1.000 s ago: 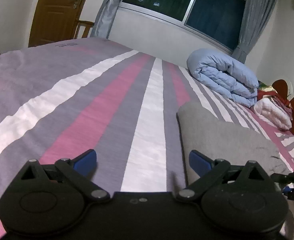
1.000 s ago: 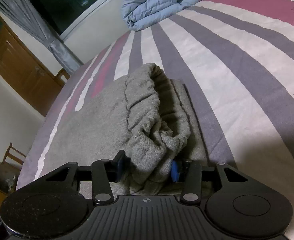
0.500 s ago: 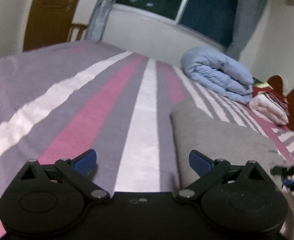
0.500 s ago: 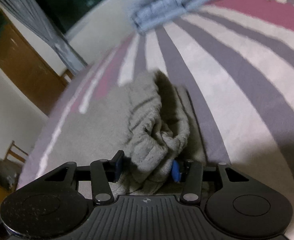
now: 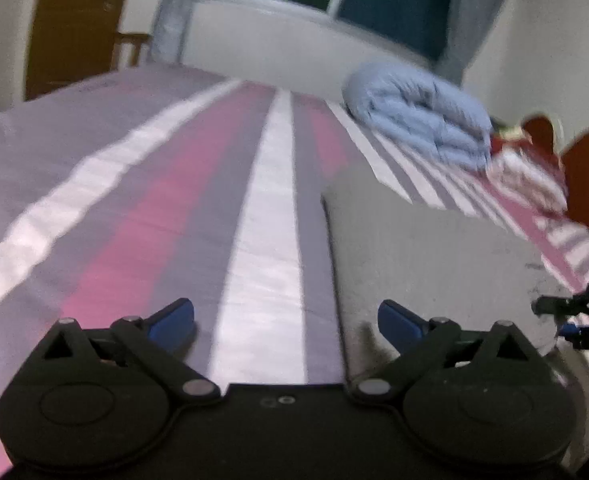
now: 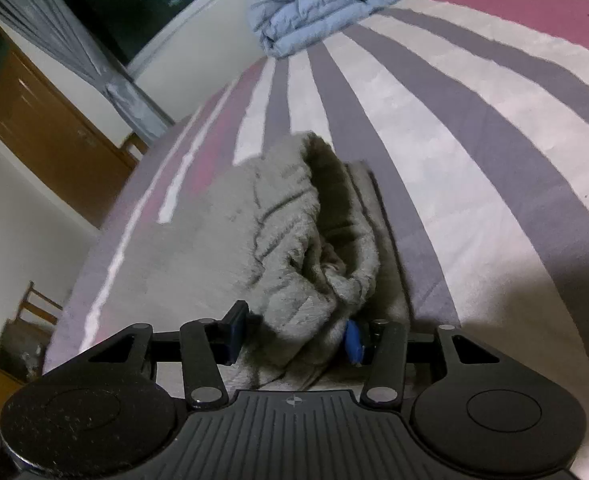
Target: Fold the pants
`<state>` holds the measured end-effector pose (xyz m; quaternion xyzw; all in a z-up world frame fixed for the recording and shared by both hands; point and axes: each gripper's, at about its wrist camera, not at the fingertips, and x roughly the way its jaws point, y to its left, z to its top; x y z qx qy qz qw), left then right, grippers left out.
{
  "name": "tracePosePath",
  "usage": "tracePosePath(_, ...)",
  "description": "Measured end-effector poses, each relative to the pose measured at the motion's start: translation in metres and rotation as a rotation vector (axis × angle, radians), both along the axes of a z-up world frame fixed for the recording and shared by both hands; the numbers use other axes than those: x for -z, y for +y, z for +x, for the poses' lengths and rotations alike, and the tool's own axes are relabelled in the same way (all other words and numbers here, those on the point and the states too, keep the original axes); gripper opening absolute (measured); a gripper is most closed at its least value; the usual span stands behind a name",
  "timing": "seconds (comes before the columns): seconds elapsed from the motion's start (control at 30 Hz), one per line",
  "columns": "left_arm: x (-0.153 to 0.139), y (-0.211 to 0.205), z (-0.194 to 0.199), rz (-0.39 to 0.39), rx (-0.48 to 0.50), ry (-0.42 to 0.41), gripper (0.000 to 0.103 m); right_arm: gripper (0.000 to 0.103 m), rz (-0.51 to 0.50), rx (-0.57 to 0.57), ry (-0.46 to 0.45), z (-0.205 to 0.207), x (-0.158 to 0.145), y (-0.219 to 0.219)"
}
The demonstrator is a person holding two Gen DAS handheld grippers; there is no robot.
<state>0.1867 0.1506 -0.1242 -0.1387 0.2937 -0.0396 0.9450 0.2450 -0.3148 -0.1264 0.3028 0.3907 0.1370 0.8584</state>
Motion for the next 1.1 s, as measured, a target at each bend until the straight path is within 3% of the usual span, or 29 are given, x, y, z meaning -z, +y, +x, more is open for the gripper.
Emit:
tracePosePath(0.07,-0.003,0.009,-0.012,-0.03,-0.03,-0.045,0.092,0.055,0.007,0.003,-0.005,-0.005,-0.005,-0.001)
tracePosePath(0.13,-0.007,0.009,-0.019,-0.019,-0.06,-0.068,0.092,0.055,-0.024,0.013,-0.043,-0.019,-0.01,0.0)
tracePosePath(0.3,-0.012,-0.013,-0.033,0.083,0.022,-0.056,0.09,0.055,-0.012,0.049,-0.127,-0.052,-0.017,-0.005)
tracePosePath(0.33,-0.012,-0.018,-0.035,0.098,0.042,-0.059,0.085,0.055,-0.002,0.055,-0.129,-0.054,-0.017,-0.007)
tracePosePath(0.43,-0.005,-0.032,-0.032,0.123,0.094,0.007,0.075,0.055,0.036,0.074,-0.108,-0.049,-0.017,-0.012)
tracePosePath(0.53,0.002,-0.035,-0.027,0.159,0.103,0.053,0.075,0.055,0.045,0.076,-0.099,-0.045,-0.021,-0.01)
tracePosePath(0.63,0.008,-0.034,-0.018,0.153,0.125,0.093,0.075,0.055,0.043,0.063,-0.105,-0.045,-0.024,-0.005)
tracePosePath(0.8,0.02,-0.04,-0.004,0.127,0.126,0.087,0.079,0.055,0.044,0.094,-0.087,-0.043,-0.019,-0.003)
tracePosePath(1.1,0.027,-0.039,0.001,0.082,0.061,0.016,0.083,0.055,0.091,0.155,-0.002,-0.025,0.006,0.002)
